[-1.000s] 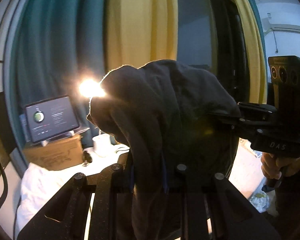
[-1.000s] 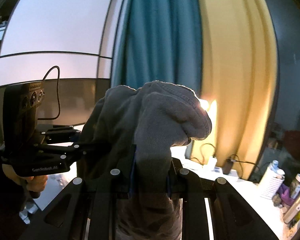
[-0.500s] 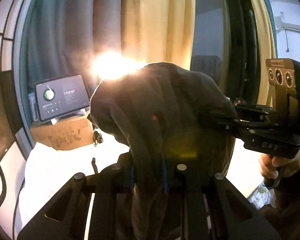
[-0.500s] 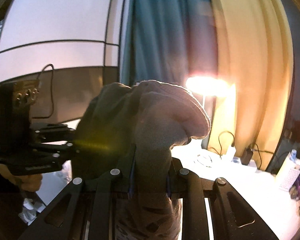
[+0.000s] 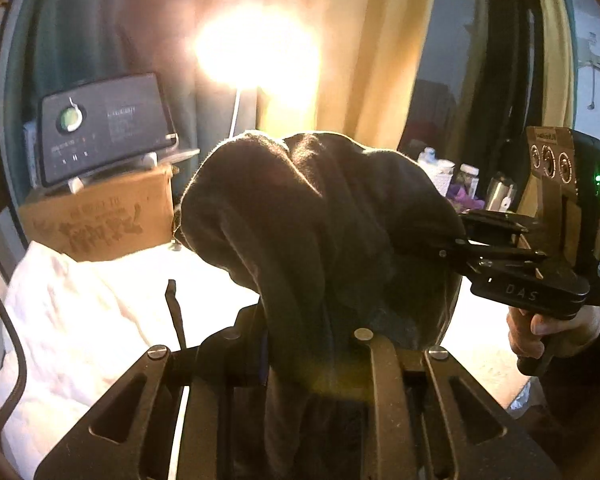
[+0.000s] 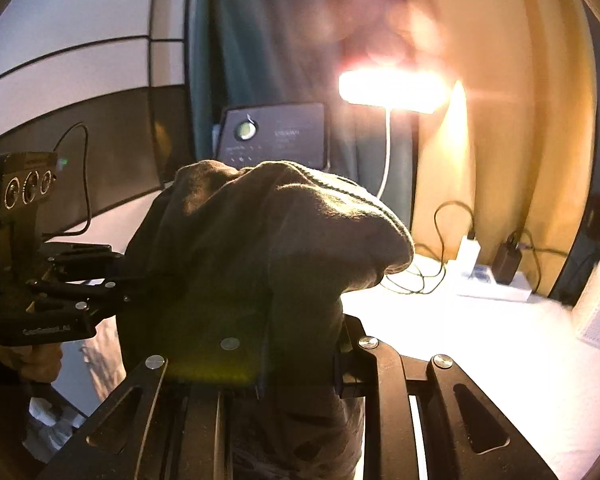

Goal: Fold small clothes
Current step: 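Lower the held shirt end onto the strip with both grippers and release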

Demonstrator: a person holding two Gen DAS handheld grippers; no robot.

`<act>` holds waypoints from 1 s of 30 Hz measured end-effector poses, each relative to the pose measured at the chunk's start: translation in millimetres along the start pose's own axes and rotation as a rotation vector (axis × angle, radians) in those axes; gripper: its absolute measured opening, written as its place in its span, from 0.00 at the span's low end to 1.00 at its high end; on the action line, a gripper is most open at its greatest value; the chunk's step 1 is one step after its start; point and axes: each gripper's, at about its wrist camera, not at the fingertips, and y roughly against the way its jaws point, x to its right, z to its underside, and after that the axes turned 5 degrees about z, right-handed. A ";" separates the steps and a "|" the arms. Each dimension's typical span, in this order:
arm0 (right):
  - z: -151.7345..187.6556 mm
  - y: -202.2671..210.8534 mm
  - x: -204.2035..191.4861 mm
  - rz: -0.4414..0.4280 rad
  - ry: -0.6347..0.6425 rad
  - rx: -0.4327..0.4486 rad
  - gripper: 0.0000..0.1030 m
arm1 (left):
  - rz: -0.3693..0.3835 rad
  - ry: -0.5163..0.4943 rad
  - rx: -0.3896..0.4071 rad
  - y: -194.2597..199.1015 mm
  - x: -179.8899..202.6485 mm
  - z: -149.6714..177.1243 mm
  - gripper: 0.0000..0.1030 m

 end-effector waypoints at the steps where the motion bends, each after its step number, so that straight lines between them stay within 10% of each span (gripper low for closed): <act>1: 0.7 -7.9 2.7 -0.001 -0.006 -0.010 0.23 | -0.001 0.002 -0.013 -6.4 -3.9 -0.5 0.18; 25: 35.7 -190.3 54.0 -0.054 -0.161 -0.322 0.23 | -0.109 0.198 -0.290 -127.6 -116.9 24.6 0.18; 30: 42.8 -204.1 69.3 -0.029 -0.210 -0.386 0.58 | -0.129 0.206 -0.308 -131.3 -123.1 20.7 0.18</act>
